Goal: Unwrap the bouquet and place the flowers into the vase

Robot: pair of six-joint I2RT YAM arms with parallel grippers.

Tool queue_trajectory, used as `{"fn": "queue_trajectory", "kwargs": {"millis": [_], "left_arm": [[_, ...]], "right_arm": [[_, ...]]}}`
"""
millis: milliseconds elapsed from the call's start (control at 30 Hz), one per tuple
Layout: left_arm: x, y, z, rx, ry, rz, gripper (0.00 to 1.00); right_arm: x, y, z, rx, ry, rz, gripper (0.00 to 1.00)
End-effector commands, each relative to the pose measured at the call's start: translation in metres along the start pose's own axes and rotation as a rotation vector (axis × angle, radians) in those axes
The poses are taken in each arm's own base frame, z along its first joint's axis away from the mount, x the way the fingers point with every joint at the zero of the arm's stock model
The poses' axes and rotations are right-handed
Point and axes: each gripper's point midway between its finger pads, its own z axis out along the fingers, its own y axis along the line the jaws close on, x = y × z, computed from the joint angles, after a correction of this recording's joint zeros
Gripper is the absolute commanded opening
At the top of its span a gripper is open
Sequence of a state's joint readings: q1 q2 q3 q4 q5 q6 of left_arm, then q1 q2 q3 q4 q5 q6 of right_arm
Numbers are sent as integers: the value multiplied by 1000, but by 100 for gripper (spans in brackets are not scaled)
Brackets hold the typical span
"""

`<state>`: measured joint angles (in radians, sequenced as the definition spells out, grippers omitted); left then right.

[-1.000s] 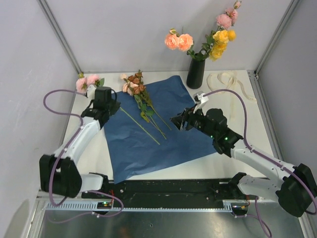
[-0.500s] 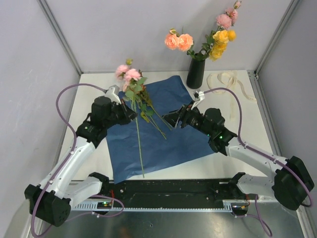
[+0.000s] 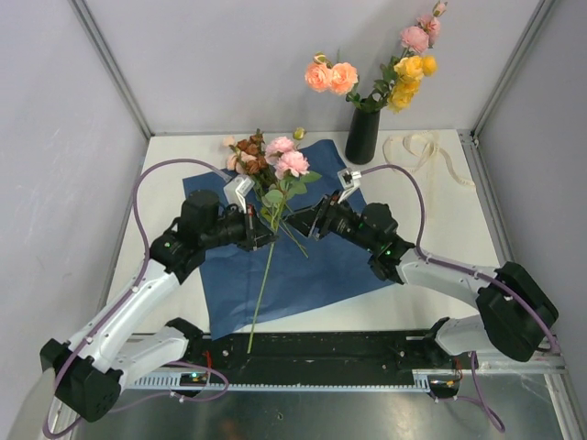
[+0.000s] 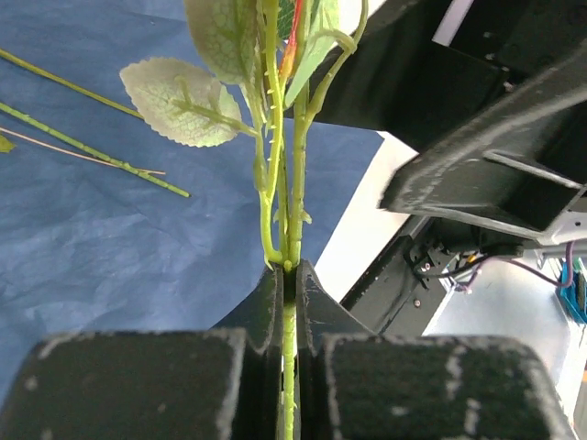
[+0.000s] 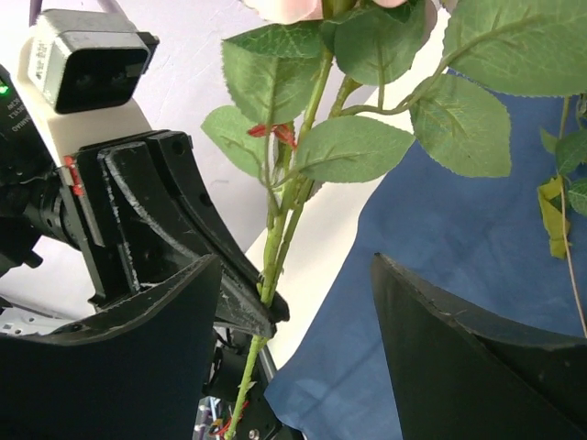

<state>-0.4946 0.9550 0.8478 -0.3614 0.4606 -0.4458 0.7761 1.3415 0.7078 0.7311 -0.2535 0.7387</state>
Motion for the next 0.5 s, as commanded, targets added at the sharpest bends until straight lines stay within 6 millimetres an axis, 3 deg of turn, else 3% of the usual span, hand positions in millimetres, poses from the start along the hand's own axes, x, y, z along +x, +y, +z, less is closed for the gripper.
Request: {"fn": "queue_trajectory", "kwargs": {"millis": [0,300,467], "left_arm": [[0,-18,-6,93,-3,77,0],[4,-23,-4,130,27,82,0],[7,-24,-3,140,40,77,0]], "right_arm": [[-10,18,11,-75,-46,2,70],[3,22,26,-114,-13,20,51],[2,29,29,-154,-25,10,27]]}}
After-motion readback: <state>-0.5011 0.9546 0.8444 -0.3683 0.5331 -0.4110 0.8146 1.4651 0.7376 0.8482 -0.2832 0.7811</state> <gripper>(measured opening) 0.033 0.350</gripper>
